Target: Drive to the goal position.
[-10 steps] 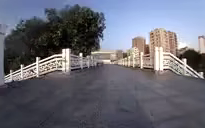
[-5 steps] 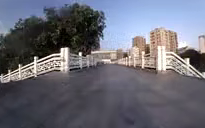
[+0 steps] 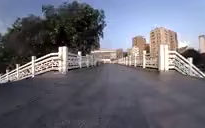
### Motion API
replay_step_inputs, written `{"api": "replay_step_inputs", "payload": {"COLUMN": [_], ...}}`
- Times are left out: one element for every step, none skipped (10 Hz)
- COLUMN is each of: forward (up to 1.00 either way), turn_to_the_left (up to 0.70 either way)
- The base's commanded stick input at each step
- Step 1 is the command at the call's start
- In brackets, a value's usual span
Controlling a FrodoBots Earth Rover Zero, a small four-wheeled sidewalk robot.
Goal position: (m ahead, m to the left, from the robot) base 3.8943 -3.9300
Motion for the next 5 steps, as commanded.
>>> {"api": "replay_step_inputs", "payload": {"forward": [0.45,0.45,0.45,0.45,0.45], "turn_to_the_left": [0.00,0.00,0.00,0.00,0.00]}}
